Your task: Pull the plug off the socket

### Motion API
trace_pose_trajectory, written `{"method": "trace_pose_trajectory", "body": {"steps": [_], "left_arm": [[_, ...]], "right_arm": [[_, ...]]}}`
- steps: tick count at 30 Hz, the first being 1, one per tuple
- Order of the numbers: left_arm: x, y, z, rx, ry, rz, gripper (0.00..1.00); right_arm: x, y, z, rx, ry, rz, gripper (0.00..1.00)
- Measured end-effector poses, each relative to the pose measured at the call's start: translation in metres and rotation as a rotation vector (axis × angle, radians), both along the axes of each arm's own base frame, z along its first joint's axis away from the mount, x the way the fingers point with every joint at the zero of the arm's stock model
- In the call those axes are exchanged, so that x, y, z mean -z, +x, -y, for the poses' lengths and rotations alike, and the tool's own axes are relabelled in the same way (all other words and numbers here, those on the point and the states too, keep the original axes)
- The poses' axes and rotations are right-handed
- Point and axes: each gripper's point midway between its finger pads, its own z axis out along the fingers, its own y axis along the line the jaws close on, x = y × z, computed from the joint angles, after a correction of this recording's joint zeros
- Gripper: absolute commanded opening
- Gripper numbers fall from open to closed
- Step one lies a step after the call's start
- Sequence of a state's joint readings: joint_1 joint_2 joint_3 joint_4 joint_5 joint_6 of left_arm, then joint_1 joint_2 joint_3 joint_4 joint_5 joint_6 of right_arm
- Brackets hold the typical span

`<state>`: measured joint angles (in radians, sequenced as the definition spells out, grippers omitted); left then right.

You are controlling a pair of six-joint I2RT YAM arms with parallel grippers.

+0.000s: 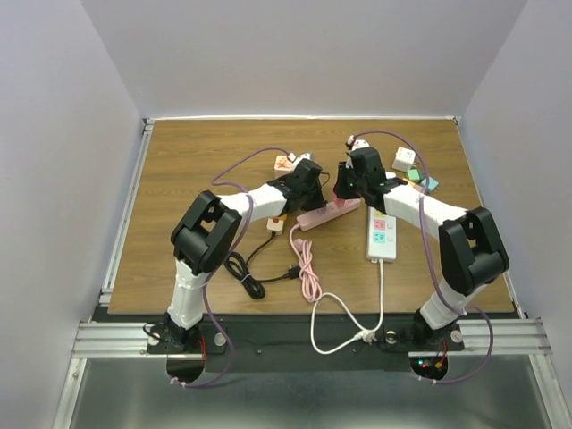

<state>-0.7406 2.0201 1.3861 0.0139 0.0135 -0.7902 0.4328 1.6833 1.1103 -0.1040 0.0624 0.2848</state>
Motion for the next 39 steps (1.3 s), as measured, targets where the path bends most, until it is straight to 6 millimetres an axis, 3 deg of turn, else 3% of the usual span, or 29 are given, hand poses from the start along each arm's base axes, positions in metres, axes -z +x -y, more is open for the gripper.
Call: {"method": "trace_pose_trajectory", "body": {"steps": [7,10,13,16,19,21,24,28,30,33,34,38,39], "left_arm": [[0.006,-0.001,0.012,0.016,-0.011,0.005,0.0],[0.008,-0.009,0.02,0.034,-0.03,0.014,0.0],[0.007,-0.013,0.021,0.037,-0.038,0.02,0.0],[0.005,-0.017,0.014,0.033,-0.023,0.016,0.0],[0.003,-0.02,0.003,0.024,0.008,0.01,0.0],[-0.004,-0.02,-0.001,0.027,0.013,0.016,0.0],[-0.026,-0.02,-0.006,0.039,0.003,0.044,0.0],[-0.073,-0.021,-0.008,0.06,-0.054,0.114,0.0],[-0.096,-0.023,-0.008,0.075,-0.085,0.151,0.0],[-0.123,-0.025,-0.01,0.09,-0.116,0.198,0.0],[-0.129,-0.025,-0.012,0.092,-0.121,0.211,0.0],[-0.144,-0.023,-0.023,0.085,-0.124,0.237,0.0],[-0.146,-0.021,-0.027,0.079,-0.122,0.241,0.0]], "right_arm": [[-0.006,-0.003,0.005,0.023,0.002,0.014,0.01],[-0.018,0.002,0.015,0.083,-0.014,0.048,0.0],[-0.05,0.017,0.033,0.198,-0.05,0.138,0.0],[-0.091,0.037,0.064,0.379,-0.113,0.254,0.0],[-0.109,0.056,0.098,0.546,-0.177,0.285,0.0],[-0.104,0.069,0.124,0.638,-0.218,0.258,0.0],[-0.078,0.083,0.167,0.753,-0.284,0.188,0.01],[-0.026,0.077,0.221,0.856,-0.406,0.028,0.06],[-0.009,0.076,0.237,0.885,-0.445,-0.027,0.09],[0.004,0.076,0.246,0.895,-0.473,-0.075,0.49],[0.004,0.076,0.246,0.892,-0.477,-0.079,0.7],[-0.001,0.08,0.241,0.874,-0.451,-0.09,1.0],[-0.002,0.081,0.239,0.863,-0.445,-0.093,1.0]]}}
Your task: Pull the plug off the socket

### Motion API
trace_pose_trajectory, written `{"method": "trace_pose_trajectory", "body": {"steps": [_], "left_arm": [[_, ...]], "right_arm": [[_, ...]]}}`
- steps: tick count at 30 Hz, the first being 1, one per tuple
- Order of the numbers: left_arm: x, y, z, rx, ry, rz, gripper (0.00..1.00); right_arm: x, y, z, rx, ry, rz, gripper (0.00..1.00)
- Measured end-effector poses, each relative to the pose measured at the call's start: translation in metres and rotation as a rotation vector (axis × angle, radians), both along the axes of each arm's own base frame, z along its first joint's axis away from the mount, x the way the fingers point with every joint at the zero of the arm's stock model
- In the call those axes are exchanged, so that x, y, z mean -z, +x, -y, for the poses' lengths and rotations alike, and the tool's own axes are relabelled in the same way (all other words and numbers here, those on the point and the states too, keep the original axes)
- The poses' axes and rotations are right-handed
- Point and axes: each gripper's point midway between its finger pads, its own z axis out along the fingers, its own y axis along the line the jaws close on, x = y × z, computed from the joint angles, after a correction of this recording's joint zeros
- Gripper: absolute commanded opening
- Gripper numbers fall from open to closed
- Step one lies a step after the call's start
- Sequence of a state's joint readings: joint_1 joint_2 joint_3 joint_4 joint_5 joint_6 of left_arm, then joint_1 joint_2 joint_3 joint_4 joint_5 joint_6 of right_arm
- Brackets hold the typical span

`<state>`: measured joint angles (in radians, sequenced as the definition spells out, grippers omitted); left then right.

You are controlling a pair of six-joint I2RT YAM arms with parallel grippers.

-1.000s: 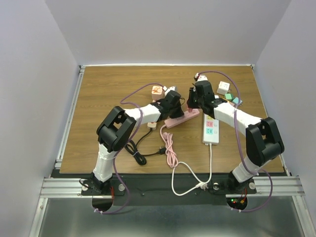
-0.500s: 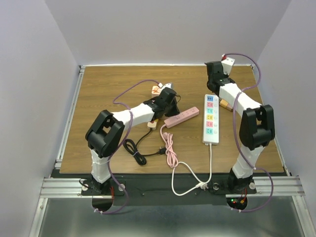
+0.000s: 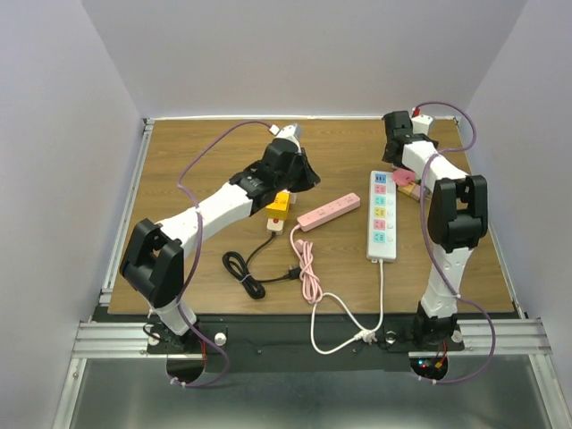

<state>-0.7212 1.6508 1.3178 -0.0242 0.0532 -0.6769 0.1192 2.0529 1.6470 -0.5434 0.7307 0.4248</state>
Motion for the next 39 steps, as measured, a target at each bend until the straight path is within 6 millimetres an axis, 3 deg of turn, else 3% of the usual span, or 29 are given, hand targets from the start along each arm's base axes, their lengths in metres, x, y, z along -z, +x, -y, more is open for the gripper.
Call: {"method": "trace_pose_trajectory", "body": {"steps": [5,8,11,13,14,15,17,20,24,29,33,39], "left_arm": [[-0.003,0.02,-0.051,-0.091,0.052,-0.001,0.0],[-0.002,0.03,-0.084,-0.155,0.091,0.006,0.0],[0.004,0.034,-0.125,-0.23,0.126,-0.001,0.0],[0.009,0.033,-0.143,-0.265,0.141,-0.012,0.0],[0.011,0.033,-0.15,-0.277,0.147,-0.014,0.0],[0.015,0.032,-0.161,-0.296,0.154,-0.022,0.0],[0.023,0.031,-0.171,-0.311,0.162,-0.037,0.0],[0.039,0.025,-0.183,-0.319,0.177,-0.069,0.0],[0.06,0.017,-0.189,-0.314,0.197,-0.111,0.0],[0.08,0.009,-0.196,-0.306,0.204,-0.152,0.0],[0.089,0.006,-0.198,-0.305,0.201,-0.163,0.0],[0.1,0.001,-0.198,-0.293,0.196,-0.174,0.0]], "right_arm": [[-0.014,-0.002,-0.023,-0.098,0.113,0.004,1.0],[-0.042,-0.004,-0.056,-0.231,0.216,0.04,1.0],[-0.077,-0.009,-0.112,-0.415,0.278,0.084,1.0],[-0.097,-0.014,-0.173,-0.571,0.326,0.109,1.0],[-0.102,-0.016,-0.199,-0.637,0.362,0.111,1.0],[-0.106,-0.016,-0.212,-0.667,0.377,0.118,1.0],[-0.109,-0.02,-0.265,-0.777,0.426,0.113,1.0],[-0.108,-0.014,-0.314,-0.865,0.477,0.108,1.0],[-0.09,0.007,-0.34,-0.868,0.502,0.093,1.0],[-0.057,0.03,-0.356,-0.818,0.508,0.065,1.0],[-0.025,0.026,-0.363,-0.769,0.499,0.008,1.0],[-0.009,0.014,-0.389,-0.765,0.519,-0.021,1.0]]}}
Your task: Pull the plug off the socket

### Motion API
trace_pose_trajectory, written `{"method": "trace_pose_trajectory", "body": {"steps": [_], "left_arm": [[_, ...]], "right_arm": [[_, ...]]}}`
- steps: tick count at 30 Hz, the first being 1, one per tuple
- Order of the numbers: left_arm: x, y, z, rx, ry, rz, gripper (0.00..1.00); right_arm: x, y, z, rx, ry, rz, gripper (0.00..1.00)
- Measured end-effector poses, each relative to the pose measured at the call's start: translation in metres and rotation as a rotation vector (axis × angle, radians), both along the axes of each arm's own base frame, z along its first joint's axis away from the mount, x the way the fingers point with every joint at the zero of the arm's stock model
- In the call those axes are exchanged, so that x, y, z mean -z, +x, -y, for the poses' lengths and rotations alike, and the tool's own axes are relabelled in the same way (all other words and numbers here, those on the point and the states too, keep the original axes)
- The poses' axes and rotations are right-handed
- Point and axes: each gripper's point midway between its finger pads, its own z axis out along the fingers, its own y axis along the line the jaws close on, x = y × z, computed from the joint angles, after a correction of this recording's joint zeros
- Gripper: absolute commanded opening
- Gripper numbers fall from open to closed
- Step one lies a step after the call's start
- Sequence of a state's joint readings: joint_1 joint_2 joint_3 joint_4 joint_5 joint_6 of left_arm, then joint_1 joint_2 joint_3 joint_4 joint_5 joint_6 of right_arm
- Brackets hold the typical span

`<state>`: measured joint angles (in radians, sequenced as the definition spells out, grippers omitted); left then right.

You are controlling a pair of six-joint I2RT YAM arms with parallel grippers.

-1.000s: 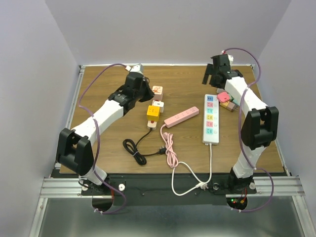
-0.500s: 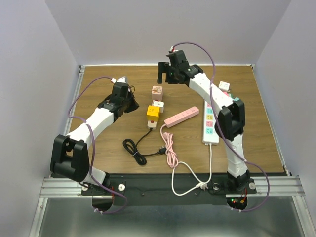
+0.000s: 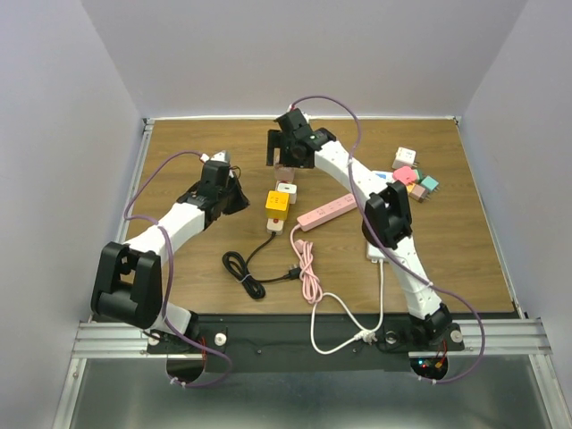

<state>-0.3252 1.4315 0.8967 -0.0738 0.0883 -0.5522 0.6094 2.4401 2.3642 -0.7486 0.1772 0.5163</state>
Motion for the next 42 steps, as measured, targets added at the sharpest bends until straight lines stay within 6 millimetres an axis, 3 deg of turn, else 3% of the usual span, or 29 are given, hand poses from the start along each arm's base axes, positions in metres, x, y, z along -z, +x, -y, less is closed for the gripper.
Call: {"method": "trace_pose_trajectory", "body": {"steps": [4,9,13,14,16,17,18,25,28,32,36,42], "left_arm": [[0.006,-0.001,0.002,0.009,-0.008,-0.003,0.0],[0.018,-0.006,0.003,0.018,-0.01,-0.028,0.0],[0.024,-0.007,0.004,0.025,-0.014,-0.038,0.0],[0.024,-0.006,0.005,0.027,-0.016,-0.038,0.0],[0.025,-0.006,0.006,0.029,-0.018,-0.039,0.0],[0.025,-0.005,0.006,0.031,-0.019,-0.038,0.0],[0.025,-0.005,0.006,0.031,-0.02,-0.037,0.0],[0.029,0.001,0.01,0.06,-0.011,-0.032,0.0],[0.025,0.013,0.017,0.092,-0.018,-0.01,0.08],[0.016,0.031,0.036,0.157,-0.07,0.048,0.29],[0.015,0.036,0.054,0.228,-0.142,0.074,0.45],[0.028,0.038,0.091,0.35,-0.195,0.062,0.52]], "right_arm": [[0.004,-0.004,-0.019,-0.008,0.022,-0.001,1.0],[0.022,-0.003,-0.019,0.027,0.008,-0.025,0.97],[0.049,-0.005,-0.011,0.054,-0.034,-0.073,0.68],[0.053,-0.007,-0.01,0.054,-0.04,-0.082,0.44],[0.057,-0.006,-0.008,0.065,-0.048,-0.087,0.22],[0.055,-0.007,-0.005,0.071,-0.052,-0.09,0.06],[0.055,-0.006,-0.005,0.074,-0.053,-0.089,0.0],[0.056,-0.015,0.005,-0.014,-0.022,-0.115,0.0],[0.055,-0.025,0.01,-0.075,0.051,-0.146,0.01],[0.053,-0.041,0.021,-0.147,0.175,-0.216,0.0],[0.05,-0.041,0.02,-0.206,0.252,-0.232,0.0],[0.043,-0.047,0.005,-0.285,0.31,-0.231,0.0]]}}
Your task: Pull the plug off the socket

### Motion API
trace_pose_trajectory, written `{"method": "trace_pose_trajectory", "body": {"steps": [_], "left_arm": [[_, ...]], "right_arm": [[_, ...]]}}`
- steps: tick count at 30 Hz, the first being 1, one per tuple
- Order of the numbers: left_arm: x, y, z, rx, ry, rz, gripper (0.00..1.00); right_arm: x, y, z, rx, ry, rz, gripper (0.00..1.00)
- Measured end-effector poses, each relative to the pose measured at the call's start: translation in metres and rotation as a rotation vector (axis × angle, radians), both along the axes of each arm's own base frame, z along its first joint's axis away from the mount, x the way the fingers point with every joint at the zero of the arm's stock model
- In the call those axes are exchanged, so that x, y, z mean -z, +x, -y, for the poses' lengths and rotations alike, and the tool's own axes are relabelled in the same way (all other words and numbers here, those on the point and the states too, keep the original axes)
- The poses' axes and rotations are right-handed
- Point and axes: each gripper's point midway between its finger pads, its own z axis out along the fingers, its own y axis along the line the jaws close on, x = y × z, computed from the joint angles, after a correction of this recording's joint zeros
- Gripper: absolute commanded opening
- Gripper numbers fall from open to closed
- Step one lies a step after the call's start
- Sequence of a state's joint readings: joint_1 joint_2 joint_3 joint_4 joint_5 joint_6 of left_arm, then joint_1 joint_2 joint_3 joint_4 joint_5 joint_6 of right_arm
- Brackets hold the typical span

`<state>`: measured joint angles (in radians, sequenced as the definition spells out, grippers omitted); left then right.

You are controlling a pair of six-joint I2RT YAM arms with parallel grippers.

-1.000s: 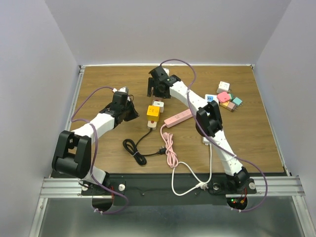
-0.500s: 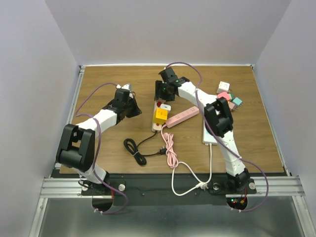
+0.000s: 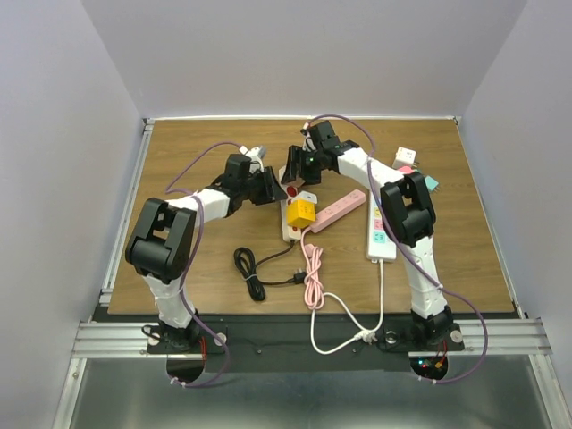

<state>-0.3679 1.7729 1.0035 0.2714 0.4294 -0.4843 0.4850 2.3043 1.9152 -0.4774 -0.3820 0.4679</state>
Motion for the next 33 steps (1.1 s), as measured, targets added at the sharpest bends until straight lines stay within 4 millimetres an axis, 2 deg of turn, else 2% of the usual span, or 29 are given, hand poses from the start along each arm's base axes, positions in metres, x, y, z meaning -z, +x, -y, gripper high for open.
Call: {"method": "trace_pose_trajectory", "body": {"steps": [3,7,12,14,15,18,22,26,31,33], "left_arm": [[0.006,-0.005,0.017,0.053,-0.006,0.0,0.54],[0.008,-0.003,0.024,0.071,0.008,0.015,0.53],[0.023,0.012,0.02,0.026,0.065,0.013,0.29],[0.022,0.014,0.02,0.021,0.066,0.019,0.29],[0.021,0.015,0.021,0.016,0.07,0.028,0.31],[0.02,0.019,0.019,-0.008,0.085,0.049,0.43],[0.024,0.017,0.019,-0.02,0.078,0.063,0.53],[0.029,0.016,0.021,-0.015,0.077,0.053,0.69],[0.033,0.016,0.017,-0.035,0.104,0.055,0.7],[0.033,0.016,0.017,-0.032,0.103,0.056,0.68]], "right_arm": [[-0.001,-0.001,-0.002,-0.009,0.008,0.001,0.0],[0.001,-0.001,0.001,-0.001,0.003,-0.008,0.0],[0.006,0.001,0.004,0.017,-0.002,-0.025,0.0],[0.007,0.002,0.005,0.025,-0.002,-0.026,0.01],[0.007,0.003,0.006,0.028,-0.003,-0.027,0.0],[0.007,0.004,0.007,0.035,0.003,-0.03,0.0],[0.005,0.002,0.006,0.017,0.026,-0.044,0.0],[0.001,-0.001,0.003,-0.004,0.054,-0.055,0.0],[-0.002,-0.005,0.0,-0.028,0.082,-0.066,0.0],[-0.004,-0.006,-0.001,-0.038,0.095,-0.07,0.0]]}}
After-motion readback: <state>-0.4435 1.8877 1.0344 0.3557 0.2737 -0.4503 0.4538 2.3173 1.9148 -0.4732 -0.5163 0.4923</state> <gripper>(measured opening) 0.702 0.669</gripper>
